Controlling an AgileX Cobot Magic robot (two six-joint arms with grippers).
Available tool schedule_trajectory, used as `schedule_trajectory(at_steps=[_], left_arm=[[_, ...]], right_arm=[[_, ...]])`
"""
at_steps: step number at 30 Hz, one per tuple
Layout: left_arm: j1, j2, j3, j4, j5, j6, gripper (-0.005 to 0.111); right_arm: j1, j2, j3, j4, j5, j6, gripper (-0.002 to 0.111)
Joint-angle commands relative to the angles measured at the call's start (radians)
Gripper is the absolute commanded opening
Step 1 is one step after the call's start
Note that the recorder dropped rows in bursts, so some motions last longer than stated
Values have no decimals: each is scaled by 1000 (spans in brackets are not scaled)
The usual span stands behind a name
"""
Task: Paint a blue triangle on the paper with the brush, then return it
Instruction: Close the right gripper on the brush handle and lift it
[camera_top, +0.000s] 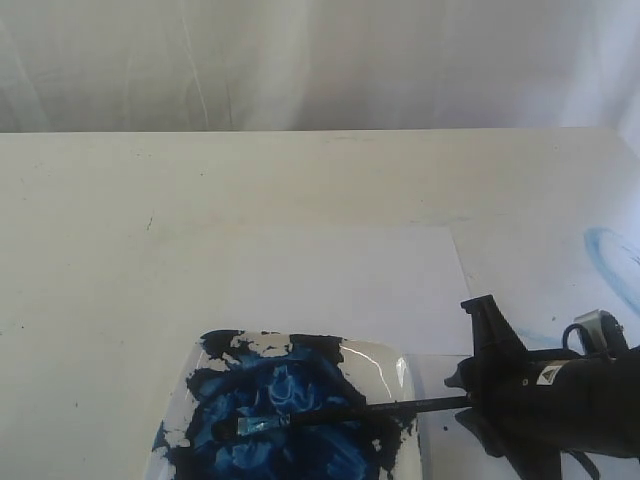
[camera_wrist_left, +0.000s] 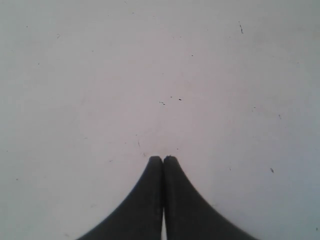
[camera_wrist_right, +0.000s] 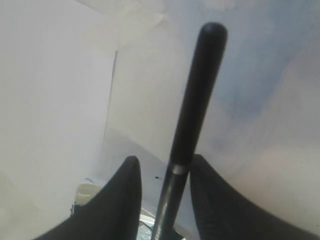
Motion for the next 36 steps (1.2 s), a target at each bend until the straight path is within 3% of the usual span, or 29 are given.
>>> schedule_trajectory(at_steps=[1, 36], left_arm=[[-1, 3, 4, 1, 0, -7, 0], [-1, 3, 4, 1, 0, -7, 0]], right_arm=[[2, 10, 4, 1, -9, -1, 32], [2, 32, 4, 3, -22, 24, 23]])
